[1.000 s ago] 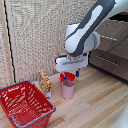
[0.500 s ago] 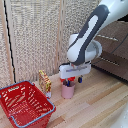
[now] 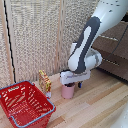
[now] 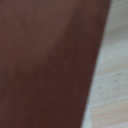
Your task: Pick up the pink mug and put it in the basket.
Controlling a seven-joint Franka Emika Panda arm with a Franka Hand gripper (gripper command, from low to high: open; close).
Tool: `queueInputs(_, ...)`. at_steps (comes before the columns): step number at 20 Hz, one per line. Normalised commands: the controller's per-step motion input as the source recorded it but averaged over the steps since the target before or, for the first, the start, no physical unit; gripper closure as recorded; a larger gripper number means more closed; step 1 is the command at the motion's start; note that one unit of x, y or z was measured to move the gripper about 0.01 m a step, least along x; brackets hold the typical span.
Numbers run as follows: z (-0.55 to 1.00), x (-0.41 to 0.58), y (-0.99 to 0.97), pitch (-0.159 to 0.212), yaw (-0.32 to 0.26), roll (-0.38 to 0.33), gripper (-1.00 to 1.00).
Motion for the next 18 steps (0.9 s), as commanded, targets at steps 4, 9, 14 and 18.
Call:
queueInputs(4,-0.02,0.000,0.00,-0.006,-0.001,0.000,1.00)
queueInputs(9,0.00,0.010,-0.04,-0.103,-0.020,0.000,1.00)
queueInputs(14,0.20,0.183,-0.01,-0.018,-0.013,0.000,1.00)
queueInputs(18,0.48,0.219,-0.03,0.005,-0.008,-0.001,1.00)
